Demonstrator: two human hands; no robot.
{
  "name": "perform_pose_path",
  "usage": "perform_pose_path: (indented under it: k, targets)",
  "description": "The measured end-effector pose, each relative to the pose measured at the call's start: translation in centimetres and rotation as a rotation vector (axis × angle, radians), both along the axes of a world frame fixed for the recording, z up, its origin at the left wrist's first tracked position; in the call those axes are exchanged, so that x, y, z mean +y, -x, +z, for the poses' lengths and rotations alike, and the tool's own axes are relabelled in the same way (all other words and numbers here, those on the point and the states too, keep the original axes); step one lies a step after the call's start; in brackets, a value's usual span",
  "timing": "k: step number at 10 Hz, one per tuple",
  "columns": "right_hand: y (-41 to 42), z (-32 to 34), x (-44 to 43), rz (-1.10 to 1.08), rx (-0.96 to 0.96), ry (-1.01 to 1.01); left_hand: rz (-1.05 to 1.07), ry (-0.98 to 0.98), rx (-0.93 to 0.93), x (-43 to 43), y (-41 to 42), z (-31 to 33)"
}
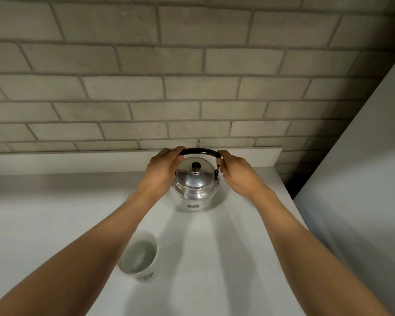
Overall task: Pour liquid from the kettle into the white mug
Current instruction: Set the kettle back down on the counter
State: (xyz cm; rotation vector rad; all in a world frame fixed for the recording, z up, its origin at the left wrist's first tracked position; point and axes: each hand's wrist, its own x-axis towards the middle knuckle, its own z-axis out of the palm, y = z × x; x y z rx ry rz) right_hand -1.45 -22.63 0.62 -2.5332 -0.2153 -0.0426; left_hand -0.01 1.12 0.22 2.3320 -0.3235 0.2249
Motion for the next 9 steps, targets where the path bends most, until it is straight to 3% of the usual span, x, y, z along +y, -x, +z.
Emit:
perform_pose_path:
  k: [2, 6, 9]
  targets:
    - [-1.4, -1.1, 0.4, -0.008, 0.043, 0.004, 0.016, 0.021, 0.043, 0.3, -1.6, -1.9]
    - [-3.5, -2.8, 0.4, 0.007, 0.025, -0.007, -0.02, -0.018, -0.044, 0.5, -3.9, -4.1]
    - [-3.0, -2.3, 0.8, -0.02, 0.088, -0.023, -0.04, 0.009, 0.052, 1.0, -4.2, -3.8]
